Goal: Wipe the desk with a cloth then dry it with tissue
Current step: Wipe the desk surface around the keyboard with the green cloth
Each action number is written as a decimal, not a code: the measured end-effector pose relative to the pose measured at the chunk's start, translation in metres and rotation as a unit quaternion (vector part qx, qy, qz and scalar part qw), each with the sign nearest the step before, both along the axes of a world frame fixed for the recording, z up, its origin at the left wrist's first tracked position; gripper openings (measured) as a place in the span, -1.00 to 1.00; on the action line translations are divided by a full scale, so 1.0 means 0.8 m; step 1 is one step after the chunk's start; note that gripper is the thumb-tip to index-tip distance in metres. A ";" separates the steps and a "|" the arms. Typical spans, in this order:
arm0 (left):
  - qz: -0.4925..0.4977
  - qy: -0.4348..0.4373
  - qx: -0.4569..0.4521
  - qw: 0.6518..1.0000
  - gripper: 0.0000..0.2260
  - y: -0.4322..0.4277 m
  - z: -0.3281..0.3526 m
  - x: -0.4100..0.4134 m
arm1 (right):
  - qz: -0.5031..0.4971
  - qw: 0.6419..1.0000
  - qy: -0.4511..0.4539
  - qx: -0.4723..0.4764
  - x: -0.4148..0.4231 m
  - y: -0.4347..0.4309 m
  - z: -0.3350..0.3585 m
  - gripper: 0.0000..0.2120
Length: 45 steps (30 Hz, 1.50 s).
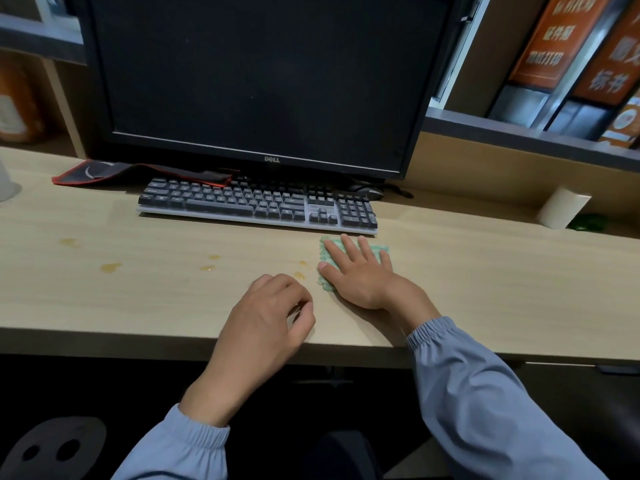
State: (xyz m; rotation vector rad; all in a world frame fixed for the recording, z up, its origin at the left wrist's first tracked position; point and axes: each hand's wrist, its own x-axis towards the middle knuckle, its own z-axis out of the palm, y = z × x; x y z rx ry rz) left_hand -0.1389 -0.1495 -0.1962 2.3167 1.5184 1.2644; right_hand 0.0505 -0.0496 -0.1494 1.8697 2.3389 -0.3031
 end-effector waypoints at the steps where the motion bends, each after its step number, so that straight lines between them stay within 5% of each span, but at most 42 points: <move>1: 0.001 0.001 -0.001 1.000 -0.95 0.000 0.000 0.000 | 0.001 1.000 0.001 -0.001 -0.001 0.001 0.000 -0.38; 27: 0.022 0.011 0.018 1.000 -0.95 -0.002 0.000 0.003 | -0.023 1.000 0.002 0.012 0.038 0.006 0.005 -0.40; 45: 0.028 0.055 0.068 0.996 -0.96 -0.008 -0.002 0.003 | 0.030 0.998 0.036 0.045 0.036 -0.133 -0.006 -0.41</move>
